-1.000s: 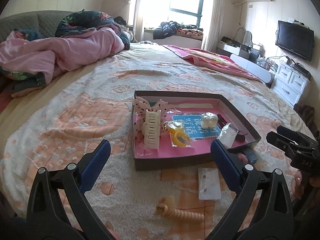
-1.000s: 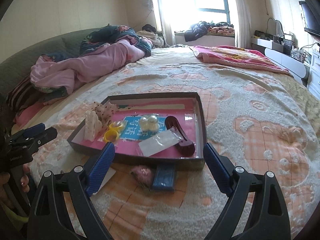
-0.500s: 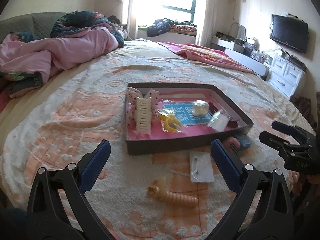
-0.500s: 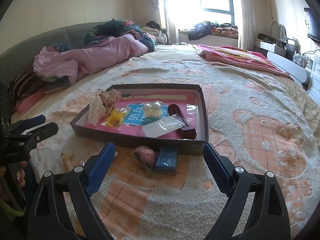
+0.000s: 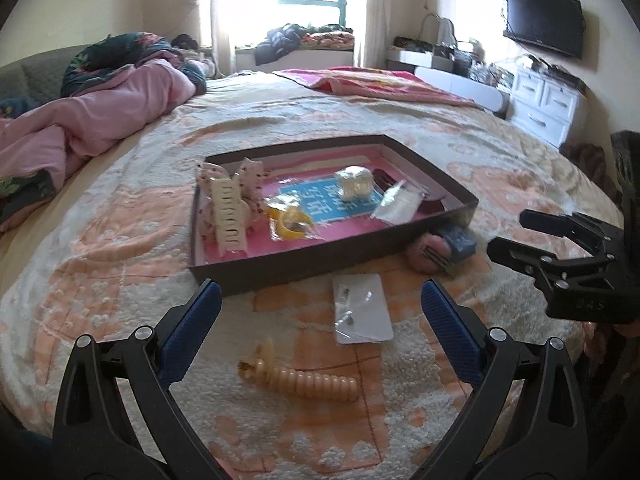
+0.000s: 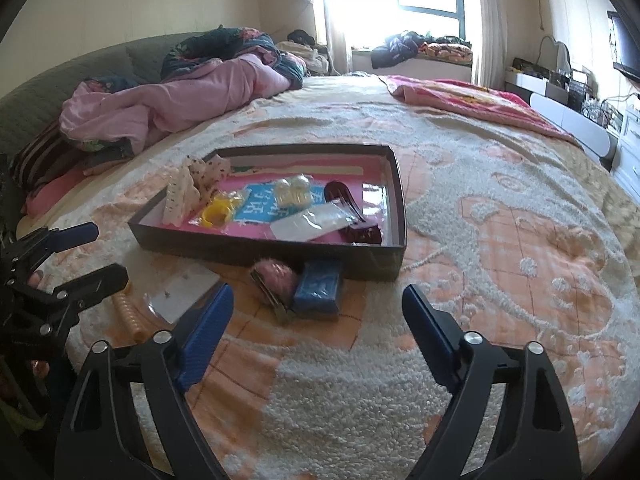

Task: Organize jewelry
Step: 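Grasp the blue plastic case with right tool while left tool grips the clear screw packet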

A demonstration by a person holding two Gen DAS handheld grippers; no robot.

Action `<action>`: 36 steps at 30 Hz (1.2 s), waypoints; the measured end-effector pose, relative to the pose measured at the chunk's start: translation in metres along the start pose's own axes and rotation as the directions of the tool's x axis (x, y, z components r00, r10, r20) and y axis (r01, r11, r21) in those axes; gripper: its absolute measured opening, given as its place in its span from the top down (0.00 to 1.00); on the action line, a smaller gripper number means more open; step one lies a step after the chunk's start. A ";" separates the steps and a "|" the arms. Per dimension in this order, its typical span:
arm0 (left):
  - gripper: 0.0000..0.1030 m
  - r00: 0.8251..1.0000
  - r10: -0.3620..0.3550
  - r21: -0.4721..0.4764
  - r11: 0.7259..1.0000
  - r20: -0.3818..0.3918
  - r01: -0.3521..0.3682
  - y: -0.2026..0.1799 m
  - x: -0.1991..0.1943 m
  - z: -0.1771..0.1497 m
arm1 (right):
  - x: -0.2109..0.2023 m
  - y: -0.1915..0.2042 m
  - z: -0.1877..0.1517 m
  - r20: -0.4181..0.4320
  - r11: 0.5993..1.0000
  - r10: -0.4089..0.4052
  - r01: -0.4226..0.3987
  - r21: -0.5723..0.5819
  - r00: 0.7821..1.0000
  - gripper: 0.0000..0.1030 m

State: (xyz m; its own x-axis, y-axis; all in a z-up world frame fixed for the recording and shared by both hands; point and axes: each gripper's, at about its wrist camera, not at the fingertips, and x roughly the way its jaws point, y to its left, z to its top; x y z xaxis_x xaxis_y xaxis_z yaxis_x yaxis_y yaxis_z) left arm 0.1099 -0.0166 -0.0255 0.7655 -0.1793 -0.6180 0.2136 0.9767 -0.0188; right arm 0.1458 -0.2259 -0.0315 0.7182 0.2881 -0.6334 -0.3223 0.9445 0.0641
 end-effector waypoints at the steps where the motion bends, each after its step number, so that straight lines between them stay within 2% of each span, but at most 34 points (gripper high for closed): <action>1: 0.12 1.000 -0.003 0.007 1.000 -0.005 0.004 -0.002 0.002 0.000 | 0.002 0.000 -0.001 -0.005 1.000 -0.004 0.004 -0.001 1.000 0.25; 9: 0.28 0.998 -0.037 0.041 0.998 -0.060 0.039 -0.012 0.021 -0.006 | 0.018 -0.004 -0.007 -0.035 0.999 -0.034 0.034 0.005 0.999 0.35; 13: 0.30 0.996 -0.044 0.055 0.997 -0.081 0.049 -0.016 0.029 -0.007 | 0.026 -0.003 -0.006 -0.047 0.999 -0.035 0.035 0.000 0.998 0.41; 15: 0.37 0.995 -0.048 0.059 0.997 -0.090 0.054 -0.018 0.032 -0.008 | 0.030 -0.002 -0.006 -0.051 0.999 -0.040 0.040 -0.007 0.998 0.44; 25: 0.44 0.990 -0.048 0.064 0.996 -0.129 0.056 -0.020 0.046 -0.010 | 0.050 -0.001 -0.007 -0.084 0.999 -0.040 0.040 -0.003 0.996 0.55; 29: 0.56 0.987 -0.057 0.055 0.996 -0.148 0.066 -0.020 0.051 -0.011 | 0.055 0.000 -0.006 -0.088 0.999 -0.038 0.038 -0.004 0.995 0.58; 34: 0.56 0.982 -0.070 0.043 0.996 -0.173 0.078 -0.020 0.057 -0.013 | 0.063 -0.002 -0.007 -0.104 1.000 -0.024 0.025 0.014 0.994 0.67; 36: 0.56 0.981 -0.075 0.040 0.996 -0.181 0.083 -0.019 0.059 -0.014 | 0.064 -0.003 -0.007 -0.106 1.000 -0.023 0.025 0.014 0.994 0.67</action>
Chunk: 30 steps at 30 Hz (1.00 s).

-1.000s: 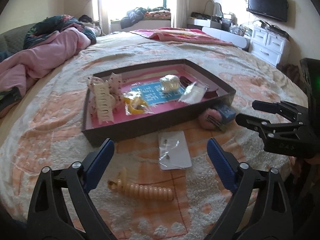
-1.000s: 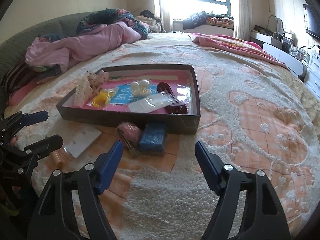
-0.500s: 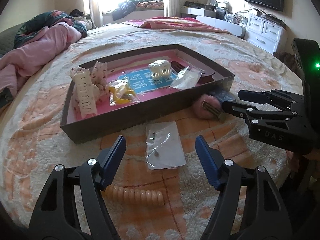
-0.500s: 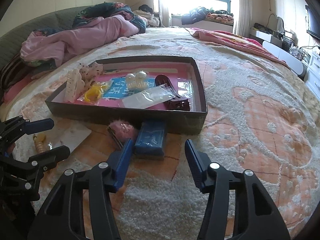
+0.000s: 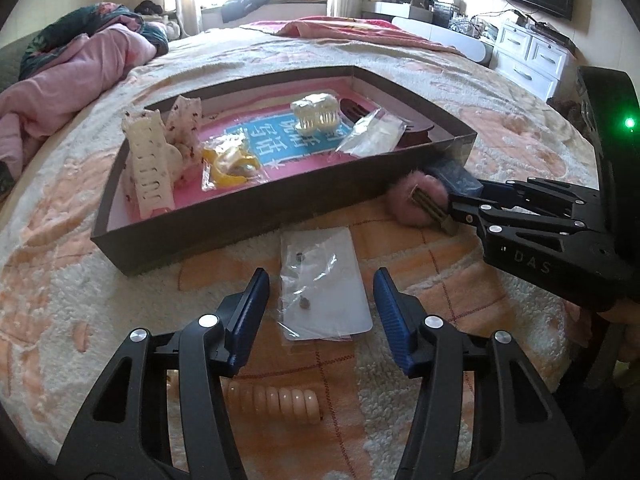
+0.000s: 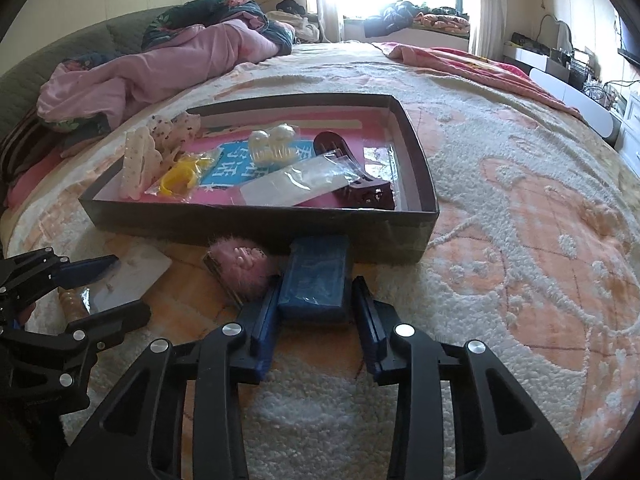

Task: Organize jewelry
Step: 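Grasp the blue plastic case with right tool while left tool grips the clear screw packet, then carry the screw packet with left tool while right tool carries the blue case into the box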

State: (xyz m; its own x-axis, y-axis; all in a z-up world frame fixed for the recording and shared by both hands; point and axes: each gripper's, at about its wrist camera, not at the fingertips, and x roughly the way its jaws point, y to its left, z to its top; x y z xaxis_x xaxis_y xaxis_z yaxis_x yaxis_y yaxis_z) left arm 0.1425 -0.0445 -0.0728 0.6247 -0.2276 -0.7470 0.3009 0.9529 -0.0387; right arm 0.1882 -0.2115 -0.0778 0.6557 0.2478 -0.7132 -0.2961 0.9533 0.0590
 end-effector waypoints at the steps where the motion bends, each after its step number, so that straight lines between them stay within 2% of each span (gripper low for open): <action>1: 0.56 1.000 0.000 0.001 1.000 -0.002 0.000 0.000 0.001 0.000 | 0.000 0.000 0.000 0.001 1.000 0.001 -0.001 0.000 1.000 0.68; 5: 0.57 1.000 -0.004 -0.001 1.000 -0.005 0.004 -0.001 0.003 0.001 | -0.004 -0.004 0.000 0.007 1.000 -0.009 0.009 0.015 1.000 0.68; 7: 0.60 1.000 -0.003 -0.004 1.000 -0.005 0.003 -0.001 0.003 0.001 | -0.006 -0.009 0.000 0.007 0.999 -0.014 0.014 0.031 1.000 0.68; 8: 0.65 1.000 -0.002 -0.005 1.000 -0.003 0.002 -0.001 0.003 0.001 | -0.007 -0.011 0.000 0.008 0.999 -0.016 0.016 0.038 1.000 0.68; 11: 0.67 1.000 -0.004 -0.005 1.000 -0.005 0.004 -0.002 0.004 0.001 | -0.011 -0.017 -0.001 0.016 0.998 -0.021 0.020 0.053 1.000 0.68; 19: 0.68 1.000 -0.016 -0.005 1.000 0.016 0.016 -0.004 -0.004 0.003 | -0.023 -0.022 -0.004 0.036 0.998 -0.010 0.008 0.055 0.999 0.68; 30: 0.68 0.997 -0.017 -0.051 0.998 0.079 0.021 0.009 -0.025 0.013 | -0.040 -0.006 -0.001 0.061 0.998 0.059 -0.061 0.028 0.996 0.68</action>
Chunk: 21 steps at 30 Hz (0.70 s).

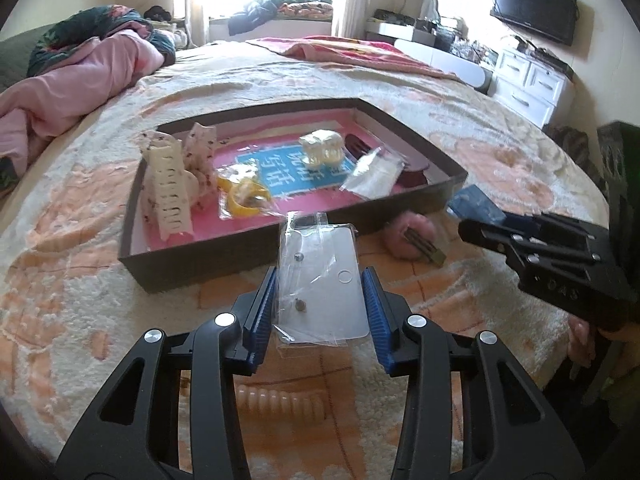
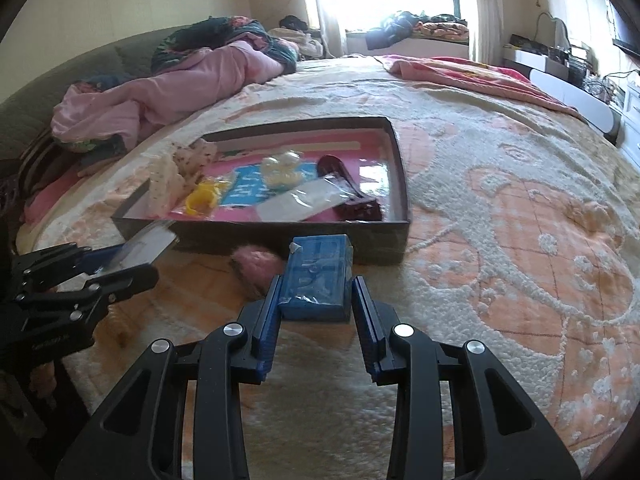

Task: Organize jewelry
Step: 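Carry the screw packet with left tool while right tool carries the blue case into the box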

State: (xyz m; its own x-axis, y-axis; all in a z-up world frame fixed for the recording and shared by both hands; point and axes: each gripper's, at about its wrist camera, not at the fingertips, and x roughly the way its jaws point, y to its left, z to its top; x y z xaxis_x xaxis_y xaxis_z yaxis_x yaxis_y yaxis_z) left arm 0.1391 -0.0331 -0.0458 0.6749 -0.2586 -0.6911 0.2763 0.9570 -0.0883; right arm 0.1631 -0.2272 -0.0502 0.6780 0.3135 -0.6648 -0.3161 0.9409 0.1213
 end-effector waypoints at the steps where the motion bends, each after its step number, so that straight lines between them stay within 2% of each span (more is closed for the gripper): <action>1: 0.68 1.000 0.002 -0.007 1.000 0.003 -0.002 0.002 -0.001 0.001 | -0.001 0.002 0.001 0.002 1.000 0.005 -0.005 -0.004 1.000 0.68; 9: 0.68 1.000 0.017 -0.053 0.998 0.024 -0.015 0.019 -0.008 0.008 | -0.004 0.016 0.012 0.021 0.998 0.052 -0.052 -0.033 0.998 0.68; 21: 0.68 0.998 0.042 -0.077 0.996 0.055 -0.038 0.032 -0.010 0.028 | -0.001 0.027 0.034 0.045 0.995 0.077 -0.075 -0.059 0.996 0.68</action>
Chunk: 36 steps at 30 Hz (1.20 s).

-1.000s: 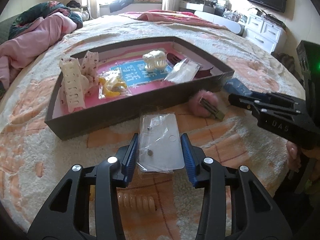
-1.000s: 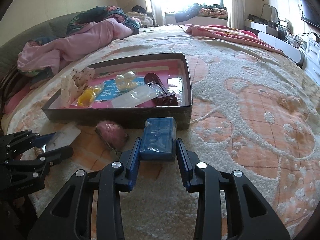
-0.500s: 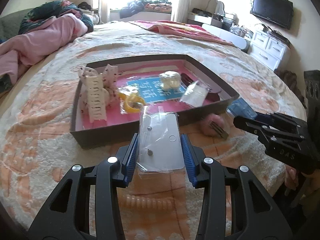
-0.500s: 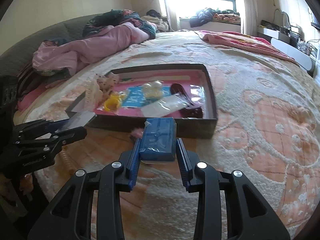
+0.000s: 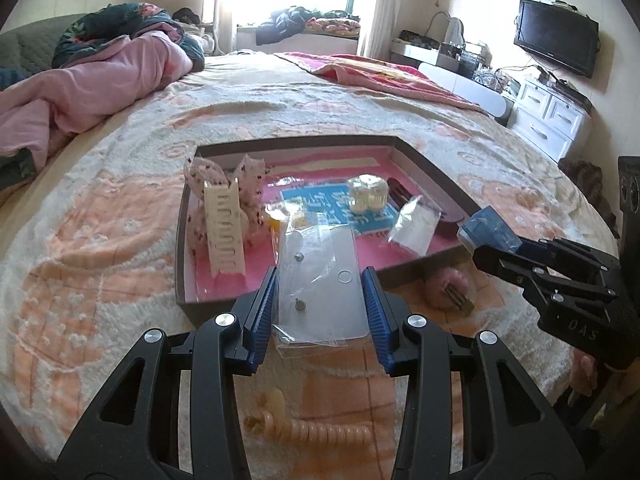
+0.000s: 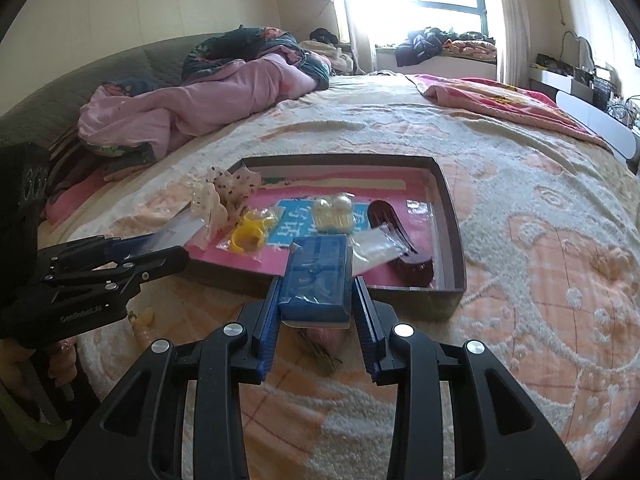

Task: Organize jewelry
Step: 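Carry the screw packet with left tool while right tool carries the blue case into the box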

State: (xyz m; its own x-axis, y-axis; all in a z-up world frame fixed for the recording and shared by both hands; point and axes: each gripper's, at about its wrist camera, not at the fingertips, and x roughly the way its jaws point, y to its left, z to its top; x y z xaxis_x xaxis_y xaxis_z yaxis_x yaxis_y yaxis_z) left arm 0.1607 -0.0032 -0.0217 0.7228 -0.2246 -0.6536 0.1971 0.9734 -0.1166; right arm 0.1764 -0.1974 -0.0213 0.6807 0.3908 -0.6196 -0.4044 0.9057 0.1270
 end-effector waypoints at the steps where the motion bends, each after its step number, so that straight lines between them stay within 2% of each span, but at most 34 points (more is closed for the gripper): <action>1: 0.68 1.000 0.002 0.002 1.000 0.005 -0.002 0.000 0.000 0.003 | 0.001 0.001 0.002 0.002 1.000 0.000 0.000 -0.002 1.000 0.68; 17: 0.68 1.000 -0.009 0.018 1.000 0.020 0.009 -0.006 0.026 0.034 | 0.008 -0.017 0.030 0.043 0.999 -0.041 0.041 0.006 0.998 0.68; 23: 0.68 1.000 0.000 0.038 0.999 0.023 0.000 -0.011 0.041 0.046 | 0.019 -0.033 0.038 0.026 0.998 -0.068 0.067 0.018 0.997 0.68; 36: 0.68 0.999 -0.016 0.030 0.999 -0.036 0.017 -0.010 0.078 0.052 | 0.053 -0.058 0.046 -0.026 0.993 -0.114 0.115 0.040 0.993 0.68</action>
State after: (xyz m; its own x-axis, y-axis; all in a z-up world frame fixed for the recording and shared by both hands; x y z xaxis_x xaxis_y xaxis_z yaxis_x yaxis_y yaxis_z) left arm 0.2494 -0.0332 -0.0329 0.6955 -0.2385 -0.6778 0.2290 0.9677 -0.1056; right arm 0.2644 -0.2216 -0.0260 0.7065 0.2809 -0.6496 -0.2990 0.9504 0.0858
